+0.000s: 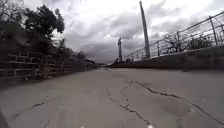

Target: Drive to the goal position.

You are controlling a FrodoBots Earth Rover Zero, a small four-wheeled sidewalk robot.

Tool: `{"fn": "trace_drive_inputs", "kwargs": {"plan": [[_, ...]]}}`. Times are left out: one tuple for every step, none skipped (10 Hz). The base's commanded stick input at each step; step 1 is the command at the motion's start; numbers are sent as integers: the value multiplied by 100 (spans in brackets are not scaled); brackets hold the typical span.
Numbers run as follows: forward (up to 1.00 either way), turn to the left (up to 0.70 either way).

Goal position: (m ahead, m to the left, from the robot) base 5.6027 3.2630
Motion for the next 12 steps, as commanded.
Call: {"fn": "trace_drive_inputs", "kwargs": {"plan": [[0,0],[0,0],[0,0],[0,0],[70,0],[70,0],[70,0],[70,0],[70,0],[70,0],[70,0],[70,0]]}}
